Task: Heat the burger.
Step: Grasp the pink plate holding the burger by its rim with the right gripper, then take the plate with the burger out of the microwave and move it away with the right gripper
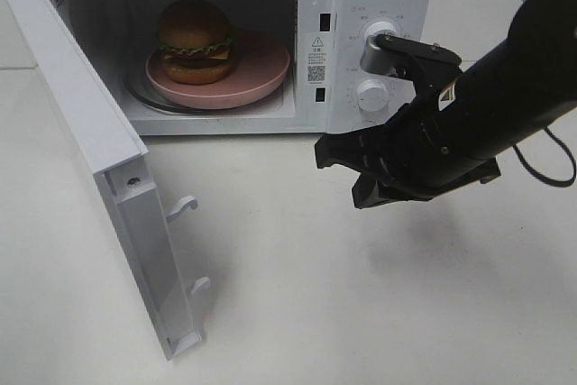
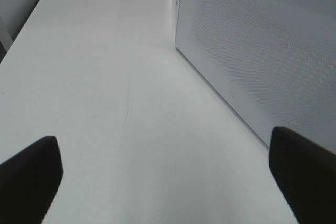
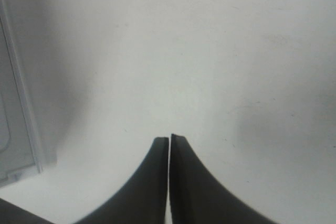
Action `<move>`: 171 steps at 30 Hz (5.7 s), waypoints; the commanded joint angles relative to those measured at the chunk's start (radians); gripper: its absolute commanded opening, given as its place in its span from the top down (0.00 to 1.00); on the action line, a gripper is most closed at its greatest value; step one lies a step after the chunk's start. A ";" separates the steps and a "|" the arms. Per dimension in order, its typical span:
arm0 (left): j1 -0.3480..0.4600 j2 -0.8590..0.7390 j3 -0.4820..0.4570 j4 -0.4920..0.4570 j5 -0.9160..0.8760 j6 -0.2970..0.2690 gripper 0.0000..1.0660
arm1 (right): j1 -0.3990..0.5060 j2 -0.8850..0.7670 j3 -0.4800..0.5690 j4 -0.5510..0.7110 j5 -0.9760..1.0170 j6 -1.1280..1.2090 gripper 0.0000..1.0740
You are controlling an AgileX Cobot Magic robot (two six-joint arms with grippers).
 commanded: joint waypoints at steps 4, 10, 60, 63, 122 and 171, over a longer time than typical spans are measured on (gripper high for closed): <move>0.003 -0.018 0.004 0.001 -0.014 -0.005 0.06 | -0.003 -0.010 -0.091 -0.096 0.214 -0.148 0.95; 0.003 -0.018 0.004 0.001 -0.014 -0.005 0.06 | -0.003 -0.010 -0.174 -0.144 0.363 -0.521 0.94; 0.003 -0.018 0.004 0.001 -0.014 -0.005 0.06 | 0.111 0.159 -0.346 -0.416 0.136 -1.400 0.15; 0.003 -0.018 0.004 0.001 -0.014 -0.005 0.06 | 0.120 0.197 -0.379 -0.420 0.100 -1.400 0.16; 0.003 -0.018 0.004 0.001 -0.014 -0.005 0.06 | 0.126 0.849 -1.112 -0.462 0.150 -1.379 0.29; 0.003 -0.018 0.004 0.001 -0.014 -0.005 0.06 | 0.151 0.684 -0.919 -0.438 0.079 -1.390 1.00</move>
